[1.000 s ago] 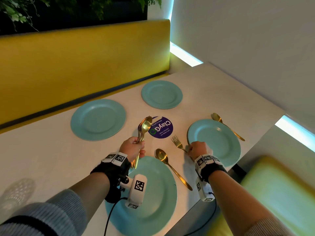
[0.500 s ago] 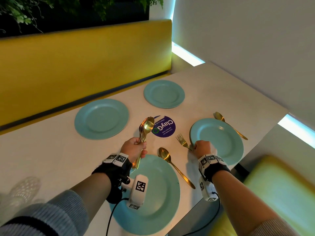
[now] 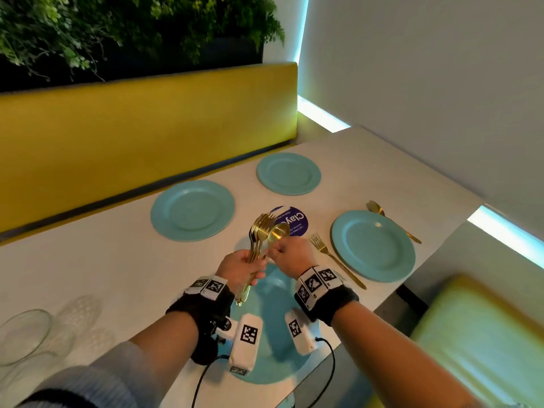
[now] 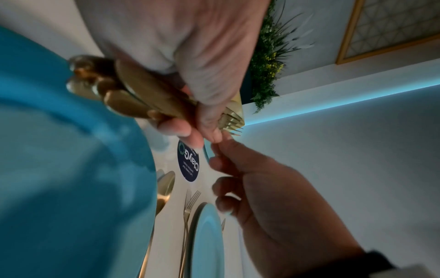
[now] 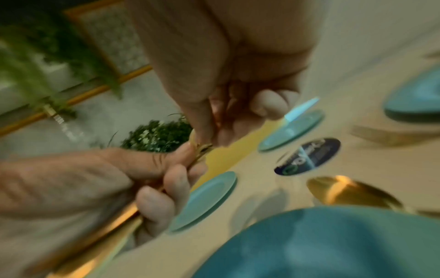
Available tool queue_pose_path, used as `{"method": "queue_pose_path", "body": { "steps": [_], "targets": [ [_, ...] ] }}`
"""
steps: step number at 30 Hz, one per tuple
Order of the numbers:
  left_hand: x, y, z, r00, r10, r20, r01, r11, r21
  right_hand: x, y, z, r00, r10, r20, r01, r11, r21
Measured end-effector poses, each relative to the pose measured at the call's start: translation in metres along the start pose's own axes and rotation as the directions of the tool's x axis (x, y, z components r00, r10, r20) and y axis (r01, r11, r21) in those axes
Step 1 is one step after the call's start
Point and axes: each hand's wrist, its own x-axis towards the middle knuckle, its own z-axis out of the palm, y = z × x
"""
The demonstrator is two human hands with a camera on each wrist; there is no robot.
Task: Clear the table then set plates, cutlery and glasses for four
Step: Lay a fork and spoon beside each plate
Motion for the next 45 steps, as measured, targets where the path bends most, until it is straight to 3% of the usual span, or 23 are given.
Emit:
{"method": "queue_pose_path", "body": {
  "steps": [3,11,17,21,26,30,33,38,45],
  "targets": [
    [-0.011,0.003,-0.004,0.999,0.041,0.018,-0.042,0.997,0.058,-0.007,-0.012,0.0,0.993,-0.114,-0.019,0.112,0.99,-0.085],
    [-0.006,0.023,-0.014,0.985,0.018,0.174,-0.051,0.981,0.186,-0.009,-0.012,-0.013,0.945,-0.279,0.168,0.324,0.863,-0.387],
    [0.044,0.042,0.002,0.997,-0.004,0.08,-0.01,0.986,0.169,0.04,0.005,-0.041,0.934,-0.26,0.243,0.341,0.849,-0.403],
    [0.095,0.062,0.002,0.996,-0.01,-0.094,0.02,0.994,0.112,0.101,0.031,-0.071,0.966,-0.147,0.212,0.218,0.902,-0.372],
    [0.163,0.091,-0.005,0.976,-0.067,-0.208,0.062,0.998,-0.03,0.203,0.079,-0.118,0.997,0.066,0.049,-0.051,0.966,-0.253],
    [0.204,0.103,-0.009,0.947,-0.023,-0.322,0.037,0.999,0.037,0.274,0.12,-0.145,0.961,0.275,-0.042,-0.276,0.925,-0.261],
    [0.228,0.107,-0.01,0.941,-0.027,-0.337,0.042,0.998,0.038,0.305,0.148,-0.146,0.93,0.366,-0.029,-0.356,0.88,-0.315],
    [0.256,0.112,-0.006,0.945,-0.032,-0.326,0.036,0.999,0.006,0.334,0.165,-0.131,0.912,0.41,-0.032,-0.395,0.851,-0.345],
    [0.27,0.112,-0.003,0.958,-0.074,-0.277,0.053,0.995,-0.082,0.354,0.168,-0.126,0.962,0.274,0.004,-0.226,0.805,-0.549]
  ]
}}
